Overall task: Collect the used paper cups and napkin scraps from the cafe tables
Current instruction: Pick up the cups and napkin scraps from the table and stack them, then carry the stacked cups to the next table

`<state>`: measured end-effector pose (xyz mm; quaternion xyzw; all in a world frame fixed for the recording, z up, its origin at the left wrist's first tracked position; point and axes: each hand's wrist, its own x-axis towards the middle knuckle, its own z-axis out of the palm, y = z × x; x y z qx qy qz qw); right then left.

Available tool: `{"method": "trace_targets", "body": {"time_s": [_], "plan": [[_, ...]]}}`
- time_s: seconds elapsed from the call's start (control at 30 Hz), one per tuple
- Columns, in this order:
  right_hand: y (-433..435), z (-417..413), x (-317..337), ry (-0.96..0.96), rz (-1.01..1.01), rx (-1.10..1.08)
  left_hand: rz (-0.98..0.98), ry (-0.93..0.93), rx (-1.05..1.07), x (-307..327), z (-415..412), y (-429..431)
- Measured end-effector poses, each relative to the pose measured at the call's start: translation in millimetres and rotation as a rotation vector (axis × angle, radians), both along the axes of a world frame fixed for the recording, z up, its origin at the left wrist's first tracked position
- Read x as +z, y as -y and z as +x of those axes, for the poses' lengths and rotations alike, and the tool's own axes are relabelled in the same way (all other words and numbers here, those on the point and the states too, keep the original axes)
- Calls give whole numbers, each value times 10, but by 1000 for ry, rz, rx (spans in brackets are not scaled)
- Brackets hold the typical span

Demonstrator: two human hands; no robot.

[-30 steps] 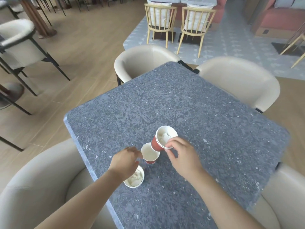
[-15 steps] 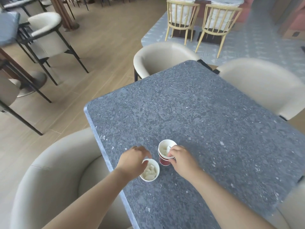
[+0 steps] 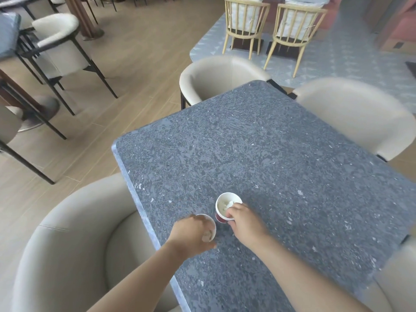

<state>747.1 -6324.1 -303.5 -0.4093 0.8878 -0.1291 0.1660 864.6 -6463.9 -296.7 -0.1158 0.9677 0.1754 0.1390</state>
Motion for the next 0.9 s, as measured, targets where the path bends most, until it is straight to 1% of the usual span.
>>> {"method": "trace_targets", "body": {"time_s": [0.07,0.13,0.27,0.47,0.63,0.77,0.9], "plan": [[-42,8,6,3,-14,-14,-106,41,-45,-14,1,-21],[-93,16,16,-5,-33,-18,-169,75,-61,-7,0,-45],[-204,49,103,-19,-83,-33,-146,66,-2,137,-32,-82],[-520,132,423,-53,-199,-69,-72,-73,24,507,-128,-257],[-910,70,859,-161,-314,-96,-46,-226,16,929,-275,-600],[-1221,10,1265,-253,-403,-107,4,-401,19,1325,-345,-905],[-1559,7,1573,-335,-484,-127,-19,-569,-28,1570,-319,-1261]]}}
